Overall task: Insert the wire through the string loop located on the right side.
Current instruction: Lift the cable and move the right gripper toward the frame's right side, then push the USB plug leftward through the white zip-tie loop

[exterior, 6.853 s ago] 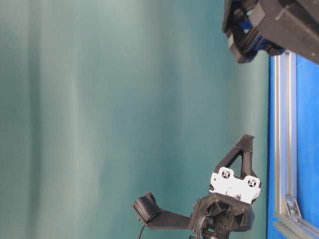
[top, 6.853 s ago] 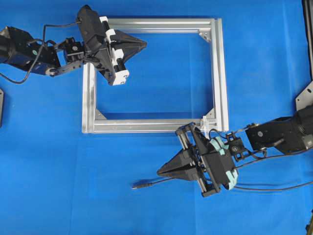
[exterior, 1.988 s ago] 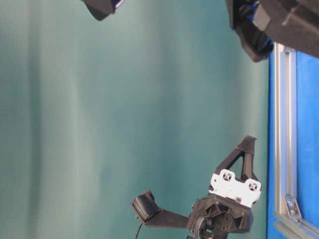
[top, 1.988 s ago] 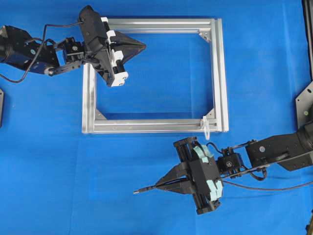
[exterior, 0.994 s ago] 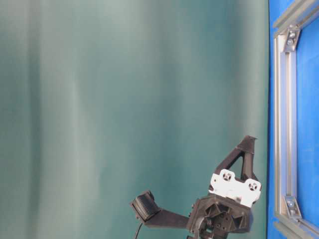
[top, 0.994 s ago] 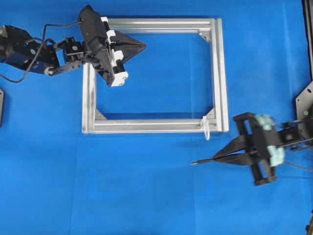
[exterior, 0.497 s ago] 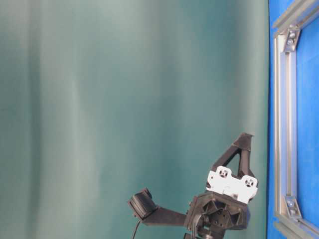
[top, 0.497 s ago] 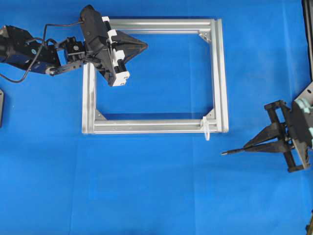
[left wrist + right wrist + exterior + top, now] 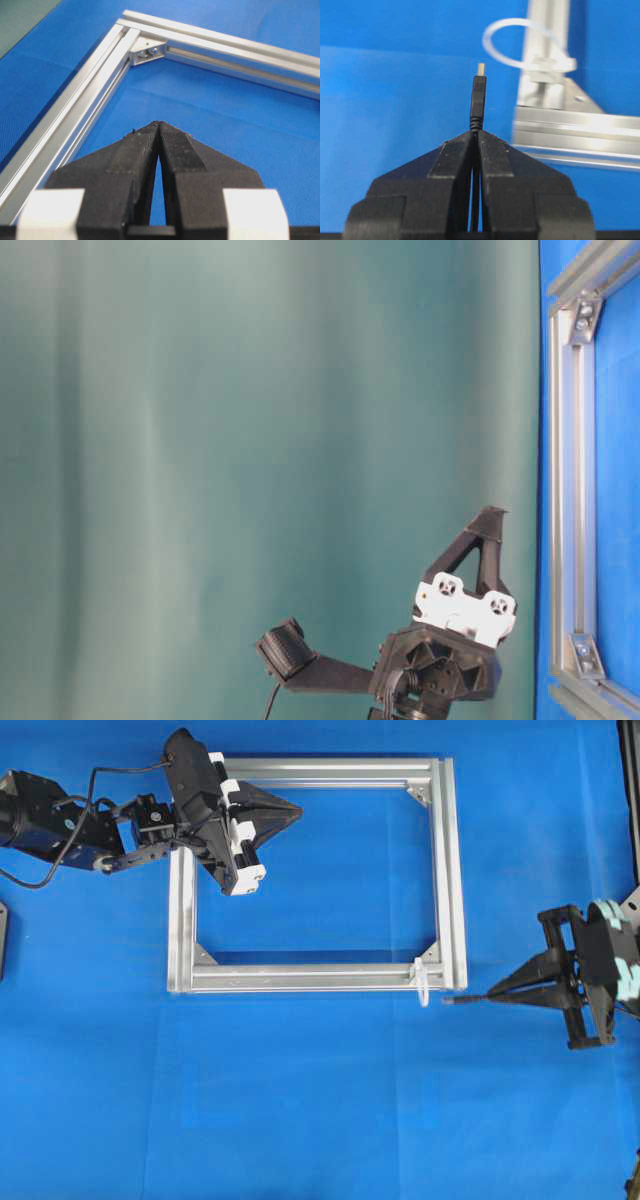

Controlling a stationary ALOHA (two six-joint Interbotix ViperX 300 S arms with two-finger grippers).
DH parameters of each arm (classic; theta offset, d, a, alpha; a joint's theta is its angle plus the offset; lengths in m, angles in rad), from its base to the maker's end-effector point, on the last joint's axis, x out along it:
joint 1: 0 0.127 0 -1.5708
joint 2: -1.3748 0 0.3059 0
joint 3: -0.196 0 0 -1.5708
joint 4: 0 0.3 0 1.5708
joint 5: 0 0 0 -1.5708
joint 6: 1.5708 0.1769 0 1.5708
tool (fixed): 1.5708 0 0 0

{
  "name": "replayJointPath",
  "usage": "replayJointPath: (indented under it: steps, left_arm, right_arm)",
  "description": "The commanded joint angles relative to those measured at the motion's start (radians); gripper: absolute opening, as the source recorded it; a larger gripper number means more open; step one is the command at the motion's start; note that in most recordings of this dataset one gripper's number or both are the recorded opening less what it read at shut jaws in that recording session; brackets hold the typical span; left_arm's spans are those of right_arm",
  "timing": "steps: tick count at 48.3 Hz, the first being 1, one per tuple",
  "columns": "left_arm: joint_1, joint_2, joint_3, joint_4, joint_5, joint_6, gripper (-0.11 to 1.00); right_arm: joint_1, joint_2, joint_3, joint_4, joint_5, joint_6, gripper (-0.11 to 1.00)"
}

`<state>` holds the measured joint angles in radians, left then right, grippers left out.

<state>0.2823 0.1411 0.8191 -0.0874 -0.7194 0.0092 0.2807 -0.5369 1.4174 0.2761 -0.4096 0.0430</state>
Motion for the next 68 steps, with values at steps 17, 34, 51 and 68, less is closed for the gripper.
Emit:
replayJointPath:
  steps: [17,34,51,68]
  left_arm:
    - [-0.005,-0.031,-0.015,0.003,-0.005,0.0,0.0]
    - [-0.006,-0.031,-0.015,0.003,-0.005,-0.002,0.0]
    - [-0.006,-0.031,-0.015,0.003,-0.005,0.0,0.0]
    - [-0.006,-0.031,-0.017,0.003,-0.005,0.0,0.0]
  right_arm:
    - [-0.061,0.003,-0.006,0.002,-0.02,-0.002,-0.04]
    - [-0.061,0.003,-0.006,0.002,-0.02,-0.002,-0.04]
    - [-0.061,0.003,-0.006,0.003,-0.023,-0.002,-0.04]
    - [-0.061,0.003,-0.006,0.002,-0.025,-0.002,-0.04]
